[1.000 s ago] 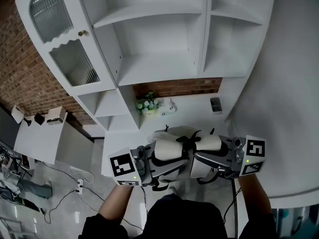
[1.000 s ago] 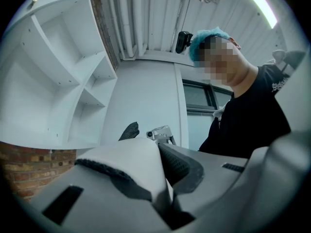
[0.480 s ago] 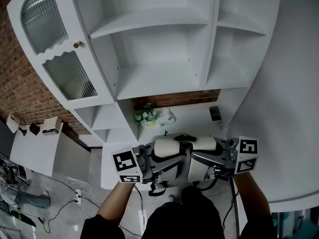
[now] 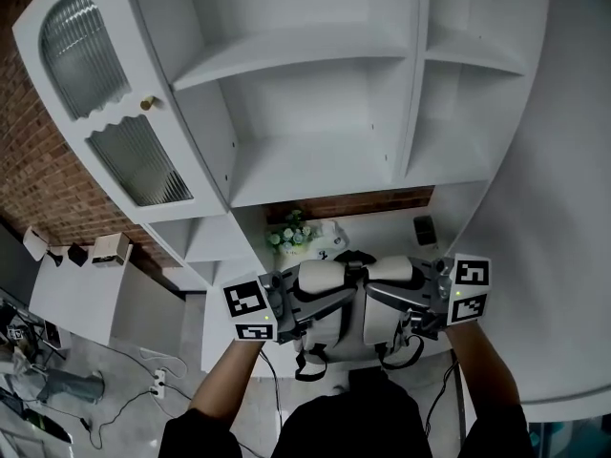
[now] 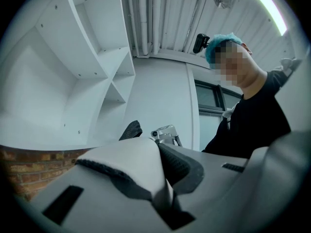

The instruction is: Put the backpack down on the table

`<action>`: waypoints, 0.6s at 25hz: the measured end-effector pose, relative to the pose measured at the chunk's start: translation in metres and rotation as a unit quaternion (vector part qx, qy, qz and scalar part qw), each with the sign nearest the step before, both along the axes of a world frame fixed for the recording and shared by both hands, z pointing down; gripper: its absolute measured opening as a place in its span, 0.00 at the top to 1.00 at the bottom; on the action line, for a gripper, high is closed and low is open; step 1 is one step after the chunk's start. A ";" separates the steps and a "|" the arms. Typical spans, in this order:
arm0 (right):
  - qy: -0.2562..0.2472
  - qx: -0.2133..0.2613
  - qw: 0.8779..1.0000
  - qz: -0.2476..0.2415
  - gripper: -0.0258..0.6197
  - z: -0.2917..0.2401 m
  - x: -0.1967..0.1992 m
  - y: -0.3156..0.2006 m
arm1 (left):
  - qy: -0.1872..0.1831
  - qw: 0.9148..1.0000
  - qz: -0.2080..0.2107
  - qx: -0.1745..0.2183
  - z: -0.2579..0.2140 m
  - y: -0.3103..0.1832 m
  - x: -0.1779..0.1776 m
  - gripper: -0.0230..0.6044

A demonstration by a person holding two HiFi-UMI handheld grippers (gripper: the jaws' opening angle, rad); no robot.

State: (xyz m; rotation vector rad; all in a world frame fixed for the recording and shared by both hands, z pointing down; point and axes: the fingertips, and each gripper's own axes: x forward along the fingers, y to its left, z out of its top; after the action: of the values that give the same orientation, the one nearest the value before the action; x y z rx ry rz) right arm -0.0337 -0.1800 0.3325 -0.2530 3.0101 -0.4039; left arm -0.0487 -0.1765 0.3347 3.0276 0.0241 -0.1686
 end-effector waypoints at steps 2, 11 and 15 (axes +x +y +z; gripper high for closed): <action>-0.002 0.004 1.000 0.000 0.89 -0.002 0.001 -0.009 | -0.002 1.000 -0.003 0.004 -0.002 -0.010 0.001 0.88; 0.005 -0.001 1.000 0.013 0.89 0.003 0.011 -0.061 | 0.004 1.000 -0.018 -0.005 0.001 -0.062 0.012 0.88; 0.013 -0.017 1.000 0.020 0.89 0.011 0.016 -0.082 | -0.001 1.000 -0.008 -0.021 0.009 -0.081 0.018 0.88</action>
State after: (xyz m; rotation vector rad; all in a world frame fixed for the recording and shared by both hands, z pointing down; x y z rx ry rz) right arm -0.0180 -0.2618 0.3436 -0.3218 3.0200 -0.4505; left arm -0.0310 -0.2573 0.3440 2.9866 -0.0034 -0.1642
